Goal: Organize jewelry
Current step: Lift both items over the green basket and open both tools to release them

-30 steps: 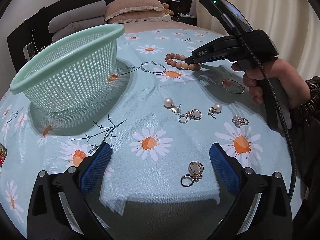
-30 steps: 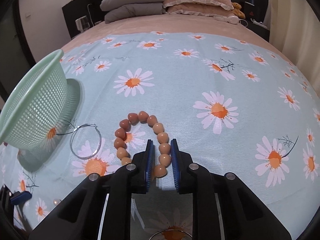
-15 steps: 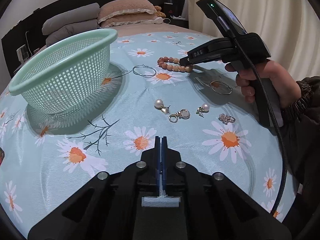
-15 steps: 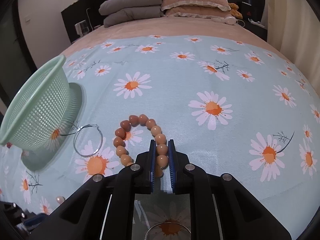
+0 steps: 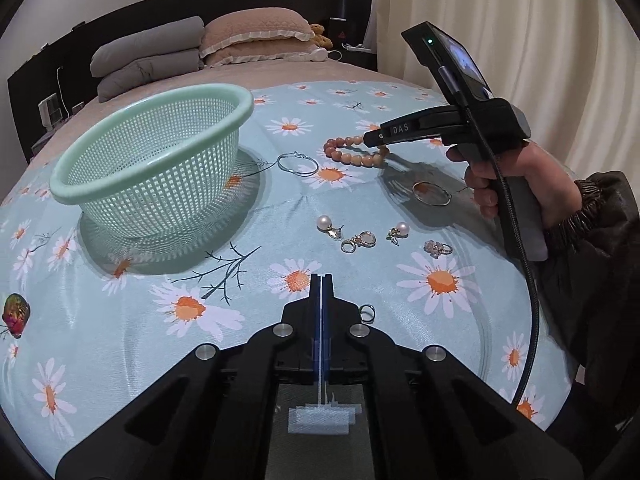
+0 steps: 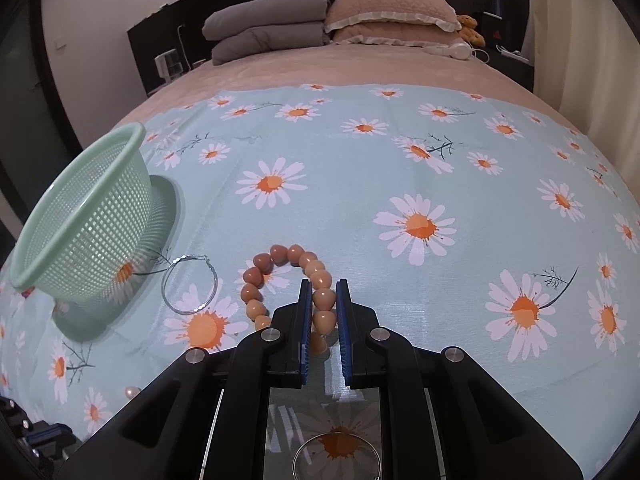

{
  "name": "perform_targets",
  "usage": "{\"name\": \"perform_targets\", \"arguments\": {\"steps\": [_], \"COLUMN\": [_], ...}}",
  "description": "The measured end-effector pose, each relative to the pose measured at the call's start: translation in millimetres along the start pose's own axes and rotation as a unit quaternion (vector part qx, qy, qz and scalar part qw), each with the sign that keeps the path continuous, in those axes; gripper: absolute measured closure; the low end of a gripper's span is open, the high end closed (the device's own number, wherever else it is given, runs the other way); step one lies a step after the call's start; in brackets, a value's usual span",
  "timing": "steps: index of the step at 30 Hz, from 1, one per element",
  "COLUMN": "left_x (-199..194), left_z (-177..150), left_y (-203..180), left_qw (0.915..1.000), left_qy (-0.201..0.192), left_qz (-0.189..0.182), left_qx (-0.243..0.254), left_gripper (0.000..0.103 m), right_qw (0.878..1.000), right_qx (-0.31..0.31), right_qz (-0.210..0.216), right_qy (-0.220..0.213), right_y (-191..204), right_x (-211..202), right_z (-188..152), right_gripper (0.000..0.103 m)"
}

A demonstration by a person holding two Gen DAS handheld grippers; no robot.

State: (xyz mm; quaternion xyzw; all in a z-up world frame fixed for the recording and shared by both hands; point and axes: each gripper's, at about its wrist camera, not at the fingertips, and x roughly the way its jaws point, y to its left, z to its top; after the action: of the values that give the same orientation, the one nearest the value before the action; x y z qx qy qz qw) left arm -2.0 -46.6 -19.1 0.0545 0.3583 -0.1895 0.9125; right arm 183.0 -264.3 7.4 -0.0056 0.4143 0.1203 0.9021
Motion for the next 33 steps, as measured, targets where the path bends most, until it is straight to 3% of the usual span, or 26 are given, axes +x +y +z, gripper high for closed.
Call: {"name": "perform_targets", "arguments": {"steps": [2, 3, 4, 6, 7, 11, 12, 13, 15, 16, 20, 33], "left_x": [-6.0, -9.0, -10.6, -11.3, -10.5, 1.5, 6.1, 11.3, 19.0, 18.9, 16.2, -12.1], "left_z": [-1.4, -2.5, -3.5, -6.1, -6.8, -5.4, -5.9, -6.9, -11.1, -12.7, -15.2, 1.1], "left_y": [-2.3, -4.4, -7.6, -14.9, -17.0, -17.7, -17.6, -17.6, -18.9, -18.7, -13.9, -10.3], "left_qw": [0.9999, 0.9997, 0.9997, 0.9999, 0.9998, 0.9999, 0.9998, 0.9997, 0.9995, 0.9994, 0.999, 0.9993], "left_qy": [-0.001, -0.003, -0.005, -0.01, -0.011, -0.001, 0.003, 0.013, 0.026, 0.023, 0.02, -0.019], "left_qz": [-0.013, -0.022, -0.022, -0.012, -0.011, -0.011, -0.017, -0.021, -0.019, -0.026, -0.038, -0.029], "left_qx": [-0.005, -0.006, -0.004, 0.006, 0.008, -0.001, -0.001, 0.0, 0.003, 0.001, -0.014, -0.012], "left_gripper": [0.099, 0.089, 0.068, 0.044, 0.043, 0.044, 0.058, 0.08, 0.096, 0.098, 0.099, 0.102], "right_qw": [1.0, 1.0, 1.0, 1.0, 1.0, 1.0, 1.0, 1.0, 1.0, 1.0, 1.0, 1.0], "right_qx": [0.001, 0.001, 0.001, 0.002, 0.002, -0.001, -0.001, 0.0, -0.001, -0.001, 0.004, -0.003], "right_qz": [0.002, 0.002, 0.002, 0.004, 0.005, 0.008, 0.008, 0.009, 0.008, 0.007, 0.009, 0.016], "right_qy": [0.0, -0.001, -0.002, -0.003, -0.004, -0.006, -0.007, -0.006, -0.007, -0.008, -0.012, -0.025], "right_y": [-0.4, -0.7, -0.8, -0.6, -0.1, 1.2, 1.0, 0.5, 0.3, -0.4, -3.4, 1.0], "right_x": [-0.5, -1.4, -2.3, -4.2, -5.2, -8.0, -8.4, -8.5, -8.7, -9.3, -12.9, -26.3], "right_z": [0.4, 0.2, 0.2, -0.3, -0.5, -1.8, -2.0, -2.2, -2.2, -2.1, -0.8, 3.4], "right_gripper": [0.092, 0.092, 0.092, 0.092, 0.092, 0.092, 0.092, 0.092, 0.092, 0.092, 0.092, 0.092]}}
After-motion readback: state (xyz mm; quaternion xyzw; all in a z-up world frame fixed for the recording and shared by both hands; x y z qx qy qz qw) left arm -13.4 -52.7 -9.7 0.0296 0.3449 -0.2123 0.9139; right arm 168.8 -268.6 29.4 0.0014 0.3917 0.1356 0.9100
